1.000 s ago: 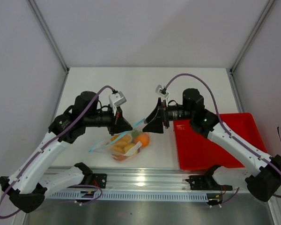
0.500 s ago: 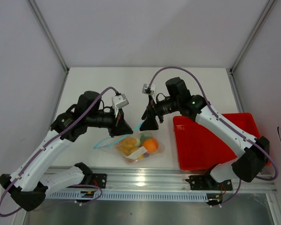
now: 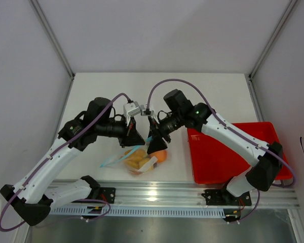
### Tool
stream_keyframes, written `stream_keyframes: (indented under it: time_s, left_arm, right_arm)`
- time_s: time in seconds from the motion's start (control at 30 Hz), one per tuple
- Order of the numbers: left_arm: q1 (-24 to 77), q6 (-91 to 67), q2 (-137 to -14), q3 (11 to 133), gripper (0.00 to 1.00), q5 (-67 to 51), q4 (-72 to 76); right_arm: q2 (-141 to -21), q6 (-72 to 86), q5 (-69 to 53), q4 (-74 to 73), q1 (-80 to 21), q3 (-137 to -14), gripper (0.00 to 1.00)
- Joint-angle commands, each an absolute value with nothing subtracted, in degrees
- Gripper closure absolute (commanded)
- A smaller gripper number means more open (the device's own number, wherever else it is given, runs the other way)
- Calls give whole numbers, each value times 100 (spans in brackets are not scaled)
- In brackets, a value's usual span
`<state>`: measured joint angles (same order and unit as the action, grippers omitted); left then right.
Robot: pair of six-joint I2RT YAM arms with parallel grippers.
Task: Place the food in the zip-top bag and seal the zipper
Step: Zip the zipper food storage bag at the center of the board.
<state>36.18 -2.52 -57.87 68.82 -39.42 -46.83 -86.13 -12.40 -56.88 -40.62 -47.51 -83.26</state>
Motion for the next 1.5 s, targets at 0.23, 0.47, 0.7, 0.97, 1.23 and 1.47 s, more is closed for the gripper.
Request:
stream_keyframes:
  time_s: [0.23, 0.47, 0.7, 0.97, 1.23, 1.47]
  left_arm:
    - [3577, -281, -5731, 6952, 99, -4192, -4403]
    - [3577, -281, -5581, 6909, 99, -3868, -4491]
    - [3577, -448, -5221, 6566, 99, -3332, -4456]
    - [3568, -677, -4764, 6434, 99, -2848, -4649]
    - [3568, -1334, -4185, 6521, 99, -1874, -5009]
    - [3568, -1740, -3666, 6495, 96, -1468, -5361]
  right_arm:
    - [-8701, -994, -5380, -3727, -4922, -8315, 100]
    - [-8342, -485, -4535, -3016, -4634, -7858, 100]
    - [-7998, -202, -5167, -2602, -4070, -7436, 100]
    - [-7796, -62, -5124, -2487, -3666, -7269, 100]
    - [-7734, 87, -5185, -2276, -3419, -7049, 100]
    - [-7848, 114, -5326, -2171, -3436, -7040, 100]
